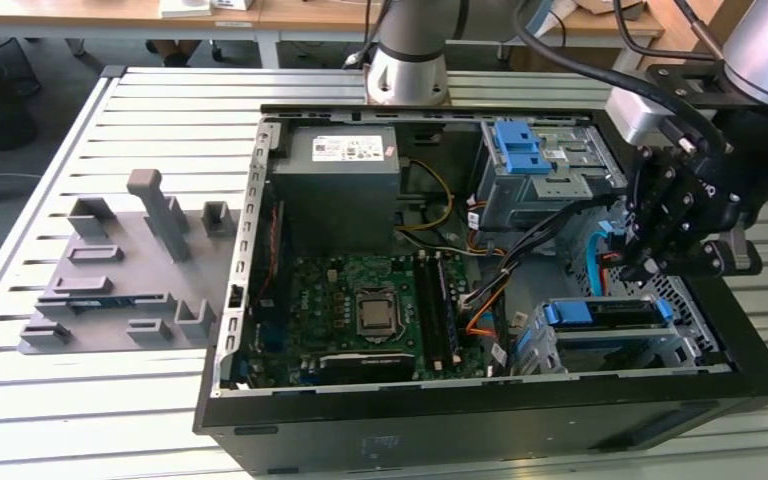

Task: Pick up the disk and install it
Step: 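Insert the first disk wire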

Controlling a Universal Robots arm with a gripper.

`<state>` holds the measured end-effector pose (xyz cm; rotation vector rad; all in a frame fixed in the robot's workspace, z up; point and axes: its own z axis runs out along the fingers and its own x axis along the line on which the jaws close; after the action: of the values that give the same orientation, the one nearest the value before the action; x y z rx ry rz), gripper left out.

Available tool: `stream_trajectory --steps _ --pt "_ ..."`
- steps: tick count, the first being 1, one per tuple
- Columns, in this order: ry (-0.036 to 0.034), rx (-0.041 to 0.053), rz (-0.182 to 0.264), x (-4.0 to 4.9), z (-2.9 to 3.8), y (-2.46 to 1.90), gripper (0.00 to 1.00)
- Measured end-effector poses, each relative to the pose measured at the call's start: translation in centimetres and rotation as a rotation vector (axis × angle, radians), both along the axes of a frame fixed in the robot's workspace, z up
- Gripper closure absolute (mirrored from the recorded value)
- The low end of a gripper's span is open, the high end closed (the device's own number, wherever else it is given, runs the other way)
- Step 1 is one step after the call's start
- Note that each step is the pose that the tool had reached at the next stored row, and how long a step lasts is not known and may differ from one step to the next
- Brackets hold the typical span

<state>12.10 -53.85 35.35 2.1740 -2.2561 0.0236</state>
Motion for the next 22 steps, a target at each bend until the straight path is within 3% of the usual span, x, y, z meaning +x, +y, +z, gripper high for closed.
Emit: stream_trajectory --steps 2,6,8,9,17,22 --pt "-0.0057 0.0001 0.0 0.01 -0.05 0.0 0.76" --pt "-0.0255 0.0001 0.0 0.02 -0.19 0.0 0.76" --pt "-0.0257 0.0 0.0 0.02 -0.2 0.0 0.77" --pt "-0.0258 0.0 0.0 0.02 -0.2 0.0 0.84" --pt "-0.0248 0.0011 -0.001 0.28 -0.21 -0.01 0.84" --pt "-0.0107 0.001 -0.005 0.55 -0.26 -0.02 0.84"
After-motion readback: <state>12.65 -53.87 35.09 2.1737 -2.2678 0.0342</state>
